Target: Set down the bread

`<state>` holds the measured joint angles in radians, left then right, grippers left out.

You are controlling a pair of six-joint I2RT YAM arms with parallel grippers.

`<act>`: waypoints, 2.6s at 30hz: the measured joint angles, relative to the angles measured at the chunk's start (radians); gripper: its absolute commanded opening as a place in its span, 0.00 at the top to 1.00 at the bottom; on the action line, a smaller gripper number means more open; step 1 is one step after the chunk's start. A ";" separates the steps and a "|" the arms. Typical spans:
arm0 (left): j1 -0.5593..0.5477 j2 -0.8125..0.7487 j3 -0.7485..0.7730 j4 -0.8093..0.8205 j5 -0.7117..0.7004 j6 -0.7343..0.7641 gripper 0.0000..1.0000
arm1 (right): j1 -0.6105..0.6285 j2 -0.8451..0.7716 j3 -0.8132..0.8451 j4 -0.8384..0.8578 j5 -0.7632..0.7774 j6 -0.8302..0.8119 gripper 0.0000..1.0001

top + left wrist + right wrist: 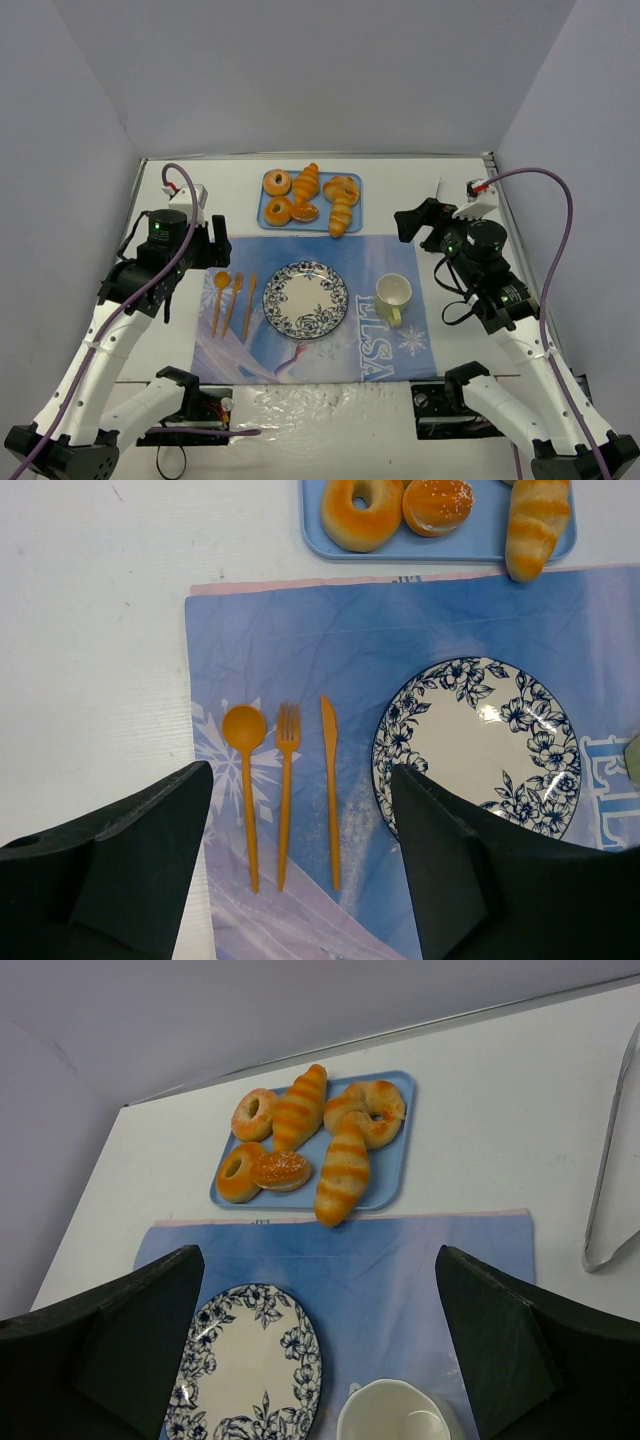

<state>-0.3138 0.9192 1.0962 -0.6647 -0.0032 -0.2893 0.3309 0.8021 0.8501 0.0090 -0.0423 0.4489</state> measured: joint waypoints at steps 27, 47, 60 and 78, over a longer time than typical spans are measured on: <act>0.000 0.002 0.000 0.000 0.001 -0.002 0.32 | -0.142 0.434 0.298 -0.124 0.126 -0.054 0.00; -0.001 0.010 0.000 -0.001 0.000 -0.002 0.31 | -0.318 0.925 0.566 -0.209 0.215 -0.115 0.00; -0.001 0.010 0.000 -0.002 0.000 -0.002 0.31 | -0.379 1.098 0.565 -0.214 0.195 -0.148 0.00; -0.001 0.017 0.000 -0.003 -0.001 -0.002 0.31 | -0.389 1.208 0.553 -0.182 0.151 -0.144 0.00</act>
<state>-0.3145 0.9362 1.0962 -0.6674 -0.0040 -0.2916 -0.0582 2.0100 1.4034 -0.1726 0.1085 0.3046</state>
